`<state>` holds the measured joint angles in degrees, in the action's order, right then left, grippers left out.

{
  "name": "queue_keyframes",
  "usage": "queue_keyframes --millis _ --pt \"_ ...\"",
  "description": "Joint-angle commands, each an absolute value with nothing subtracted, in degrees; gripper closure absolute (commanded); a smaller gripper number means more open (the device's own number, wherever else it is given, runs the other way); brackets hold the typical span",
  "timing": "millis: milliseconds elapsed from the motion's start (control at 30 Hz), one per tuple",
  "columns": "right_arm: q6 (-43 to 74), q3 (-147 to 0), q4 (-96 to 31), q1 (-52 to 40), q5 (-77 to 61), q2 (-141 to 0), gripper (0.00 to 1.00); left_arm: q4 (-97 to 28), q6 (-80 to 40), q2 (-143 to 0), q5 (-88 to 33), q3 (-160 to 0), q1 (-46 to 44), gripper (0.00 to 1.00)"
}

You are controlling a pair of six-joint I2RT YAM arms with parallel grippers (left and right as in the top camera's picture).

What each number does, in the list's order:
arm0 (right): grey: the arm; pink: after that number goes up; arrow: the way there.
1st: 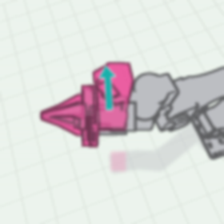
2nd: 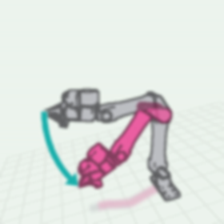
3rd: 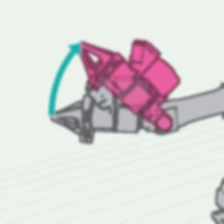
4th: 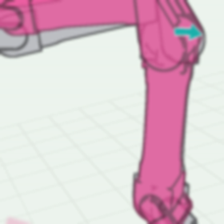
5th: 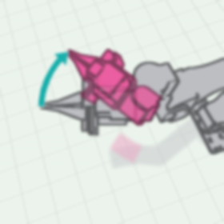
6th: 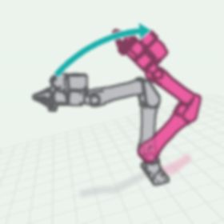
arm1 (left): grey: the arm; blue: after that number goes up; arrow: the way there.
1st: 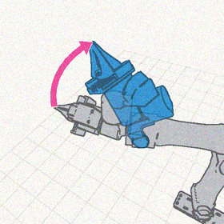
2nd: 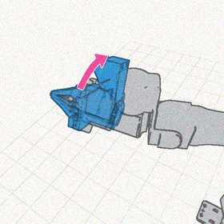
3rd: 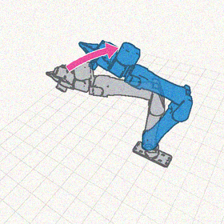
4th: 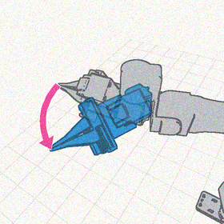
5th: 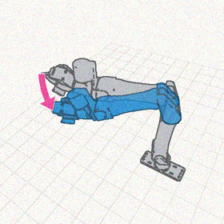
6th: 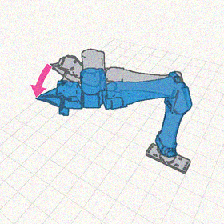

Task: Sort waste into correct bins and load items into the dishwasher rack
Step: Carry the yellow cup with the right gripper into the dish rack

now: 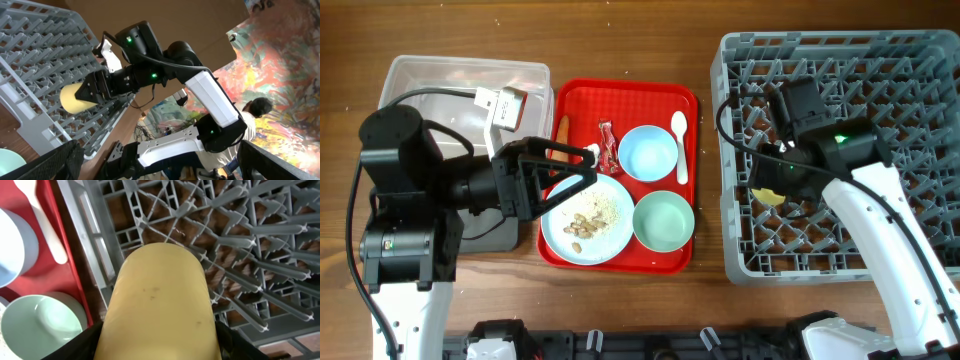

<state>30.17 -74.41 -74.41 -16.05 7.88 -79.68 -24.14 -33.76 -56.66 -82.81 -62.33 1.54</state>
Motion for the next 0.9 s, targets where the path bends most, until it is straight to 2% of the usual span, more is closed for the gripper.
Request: queue_keyframes --millis 0,267,400,867 --pt "29.02 -73.67 -74.87 -16.03 5.43 -79.94 0.48 -24.01 -33.47 -56.25 -83.92 -62.96 1.39 0.00" --pt "28.56 -70.57 -74.28 -16.03 5.08 -79.94 0.50 -24.08 -33.47 -56.25 -83.94 -62.96 1.39 0.00" --pt "28.60 -70.57 -74.65 -16.03 4.86 -79.92 0.57 -24.23 -33.47 -56.25 -83.94 -62.96 1.39 0.00" --pt "28.49 -69.71 -76.77 -16.03 2.50 -79.88 0.60 -24.23 -33.47 -56.25 -83.94 -62.96 1.39 0.00"
